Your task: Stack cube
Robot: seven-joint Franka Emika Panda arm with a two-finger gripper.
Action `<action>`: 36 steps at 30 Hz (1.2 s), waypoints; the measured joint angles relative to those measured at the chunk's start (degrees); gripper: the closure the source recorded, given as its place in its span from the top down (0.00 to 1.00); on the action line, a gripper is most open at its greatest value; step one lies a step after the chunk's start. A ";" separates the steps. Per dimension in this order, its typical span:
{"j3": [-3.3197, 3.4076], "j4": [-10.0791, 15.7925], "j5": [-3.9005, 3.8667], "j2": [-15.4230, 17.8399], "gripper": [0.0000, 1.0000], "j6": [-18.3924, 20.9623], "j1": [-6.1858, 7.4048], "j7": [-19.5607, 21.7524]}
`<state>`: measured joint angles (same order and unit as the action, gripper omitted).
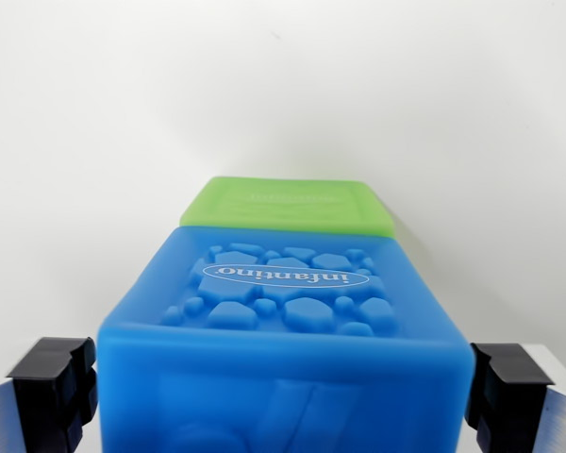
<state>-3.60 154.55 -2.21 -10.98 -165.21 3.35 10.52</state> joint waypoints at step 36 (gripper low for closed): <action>-0.40 0.77 1.65 7.98 1.00 6.89 -0.07 -1.13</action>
<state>-4.00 155.32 -0.56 -3.00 -158.32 3.27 9.39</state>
